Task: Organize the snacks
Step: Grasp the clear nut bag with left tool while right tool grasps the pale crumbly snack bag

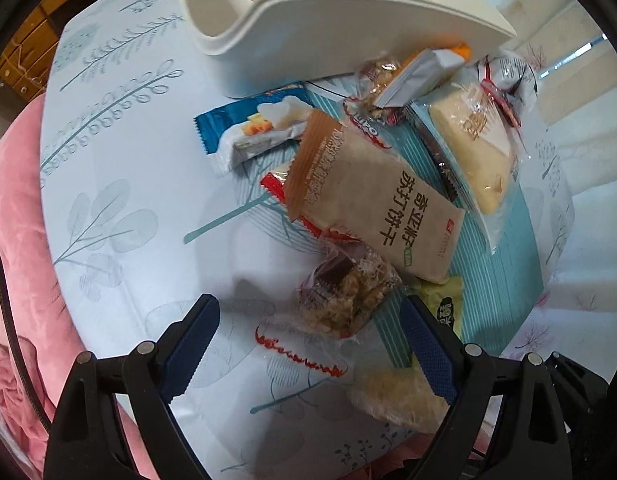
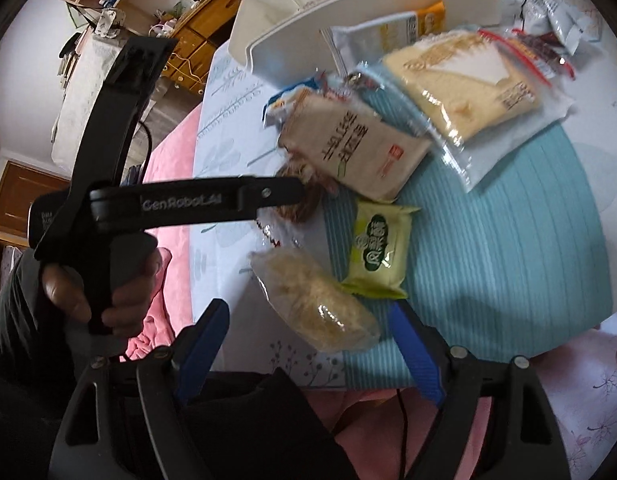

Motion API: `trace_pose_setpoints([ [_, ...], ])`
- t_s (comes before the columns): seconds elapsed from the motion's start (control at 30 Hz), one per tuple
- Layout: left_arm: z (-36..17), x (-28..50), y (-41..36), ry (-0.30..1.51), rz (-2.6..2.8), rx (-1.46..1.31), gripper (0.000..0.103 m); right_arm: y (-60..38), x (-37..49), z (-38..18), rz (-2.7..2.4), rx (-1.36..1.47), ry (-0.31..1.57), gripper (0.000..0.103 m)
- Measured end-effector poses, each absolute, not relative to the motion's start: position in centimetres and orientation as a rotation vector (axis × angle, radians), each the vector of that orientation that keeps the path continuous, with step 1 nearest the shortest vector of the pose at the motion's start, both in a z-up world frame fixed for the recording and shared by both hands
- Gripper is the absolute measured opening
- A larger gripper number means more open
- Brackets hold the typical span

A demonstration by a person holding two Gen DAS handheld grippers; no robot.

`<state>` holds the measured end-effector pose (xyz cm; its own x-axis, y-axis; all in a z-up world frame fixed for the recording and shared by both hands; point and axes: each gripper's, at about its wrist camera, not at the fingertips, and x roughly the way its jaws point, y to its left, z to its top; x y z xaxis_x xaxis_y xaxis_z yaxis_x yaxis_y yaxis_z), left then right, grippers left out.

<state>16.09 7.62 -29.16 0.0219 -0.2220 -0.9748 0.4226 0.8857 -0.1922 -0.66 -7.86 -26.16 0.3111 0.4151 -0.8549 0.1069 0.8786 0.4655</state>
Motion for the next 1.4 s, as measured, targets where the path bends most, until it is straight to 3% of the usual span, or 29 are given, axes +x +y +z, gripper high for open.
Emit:
trace_pose_setpoints([
  [0.2,-30.1,16.3,6.6,1.481,-0.532,0.205,0.075,-7.4,-0.7,-27.3,0.217,0.516,1.275,0.061],
  [0.3,-30.4,16.3,6.2,1.486,-0.557,0.201,0.066,-7.3,-0.8,-27.4,0.215,0.530,1.277,0.057],
  [0.4,-30.5,16.3,5.5,1.493,-0.605,0.172,0.049,-7.4,-1.0,-27.4,0.212,0.544,1.271,0.054],
  [0.43,-30.5,16.2,5.4,1.497,-0.609,0.167,0.047,-7.4,-1.0,-27.3,0.212,0.547,1.270,0.053],
  [0.47,-30.5,16.1,5.1,1.494,-0.606,0.177,0.047,-7.4,-1.0,-27.2,0.210,0.545,1.272,0.049],
  [0.5,-30.5,16.0,4.9,1.490,-0.607,0.190,0.047,-7.4,-1.0,-27.2,0.206,0.541,1.275,0.038],
  [0.97,-28.6,16.2,7.7,1.535,-0.442,0.115,0.046,-7.6,0.2,-26.8,0.241,0.572,1.316,0.033],
  [1.4,-20.7,16.3,12.0,1.491,-0.300,-0.106,0.047,-7.9,2.3,-21.0,0.348,0.505,1.261,0.033],
])
